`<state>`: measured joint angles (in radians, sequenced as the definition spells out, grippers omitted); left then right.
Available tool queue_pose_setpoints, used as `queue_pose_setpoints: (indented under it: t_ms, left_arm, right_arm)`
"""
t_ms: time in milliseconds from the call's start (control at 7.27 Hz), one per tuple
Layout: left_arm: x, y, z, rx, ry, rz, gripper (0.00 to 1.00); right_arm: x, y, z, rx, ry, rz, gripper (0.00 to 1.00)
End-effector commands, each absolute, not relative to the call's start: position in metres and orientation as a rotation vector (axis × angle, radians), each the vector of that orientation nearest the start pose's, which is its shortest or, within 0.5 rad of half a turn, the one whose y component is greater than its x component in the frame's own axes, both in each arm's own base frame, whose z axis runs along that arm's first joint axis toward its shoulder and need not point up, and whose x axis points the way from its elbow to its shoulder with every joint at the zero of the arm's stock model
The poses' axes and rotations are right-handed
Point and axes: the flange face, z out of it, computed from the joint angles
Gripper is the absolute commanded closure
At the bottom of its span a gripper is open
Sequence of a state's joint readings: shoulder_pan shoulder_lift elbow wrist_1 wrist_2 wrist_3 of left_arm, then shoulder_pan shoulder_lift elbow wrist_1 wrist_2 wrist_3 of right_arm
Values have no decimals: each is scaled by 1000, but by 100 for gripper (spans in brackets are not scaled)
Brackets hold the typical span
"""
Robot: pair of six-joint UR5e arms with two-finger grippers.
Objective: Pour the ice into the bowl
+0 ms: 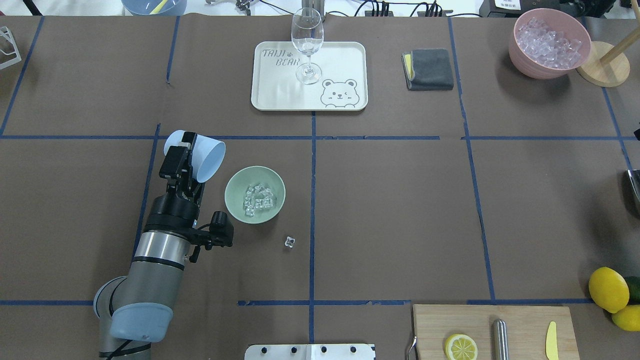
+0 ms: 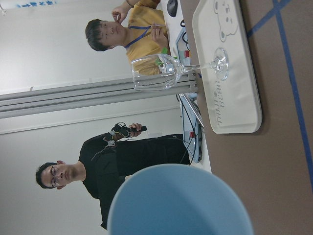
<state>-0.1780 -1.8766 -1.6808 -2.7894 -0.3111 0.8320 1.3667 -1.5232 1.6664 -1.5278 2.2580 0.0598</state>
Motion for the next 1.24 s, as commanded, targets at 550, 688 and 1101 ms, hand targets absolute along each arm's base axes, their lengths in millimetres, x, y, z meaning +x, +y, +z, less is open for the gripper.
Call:
queue_pose_setpoints:
  t_ms: [550,688,1101]
  left_arm:
    - [454,-306,299,1667,400,95,100]
    - [455,-306,299,1632,534,-12,100]
    - [448,-314,299,1570,699,-180,100]
  right_arm:
    - [-37,-523,587,90,-704,-203,0]
    - [-37,-523,587,90,-704,-204,0]
    - [-37,-523,586,92,-704,-205,0]
